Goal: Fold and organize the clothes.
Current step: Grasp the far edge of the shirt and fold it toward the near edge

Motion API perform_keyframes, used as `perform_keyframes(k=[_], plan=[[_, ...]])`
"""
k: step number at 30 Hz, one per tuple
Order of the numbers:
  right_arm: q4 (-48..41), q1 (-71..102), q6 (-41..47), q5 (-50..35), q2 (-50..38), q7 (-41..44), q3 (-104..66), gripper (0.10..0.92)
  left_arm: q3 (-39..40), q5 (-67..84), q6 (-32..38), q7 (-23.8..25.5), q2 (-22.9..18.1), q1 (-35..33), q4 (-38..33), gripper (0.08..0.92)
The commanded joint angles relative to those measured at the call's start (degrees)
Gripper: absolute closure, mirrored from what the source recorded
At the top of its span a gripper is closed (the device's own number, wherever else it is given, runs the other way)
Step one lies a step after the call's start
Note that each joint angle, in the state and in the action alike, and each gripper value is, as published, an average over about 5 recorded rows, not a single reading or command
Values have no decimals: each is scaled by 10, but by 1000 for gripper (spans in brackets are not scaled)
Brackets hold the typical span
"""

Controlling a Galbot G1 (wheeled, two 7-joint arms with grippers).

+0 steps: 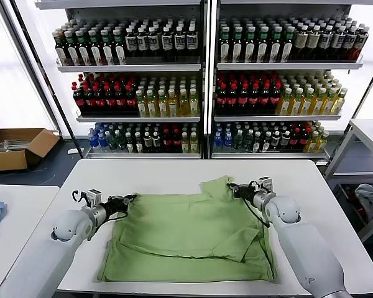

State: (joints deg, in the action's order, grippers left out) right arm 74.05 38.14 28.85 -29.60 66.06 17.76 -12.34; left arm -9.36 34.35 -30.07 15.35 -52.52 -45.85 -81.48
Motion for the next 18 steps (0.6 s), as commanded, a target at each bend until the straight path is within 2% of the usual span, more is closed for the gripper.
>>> perform_keyframes(k=[1, 9, 18], plan=[[110, 45, -8, -59, -10, -19, -40, 919, -25, 17, 11, -22, 6, -16, -52, 907], [246, 149, -7, -98, -40, -37, -99, 919, -89, 33, 33, -56, 11, -98, -161, 907], [386, 306, -8, -102, -56, -42, -182, 919, -171, 23, 42, -72, 25, -227, -283, 907]])
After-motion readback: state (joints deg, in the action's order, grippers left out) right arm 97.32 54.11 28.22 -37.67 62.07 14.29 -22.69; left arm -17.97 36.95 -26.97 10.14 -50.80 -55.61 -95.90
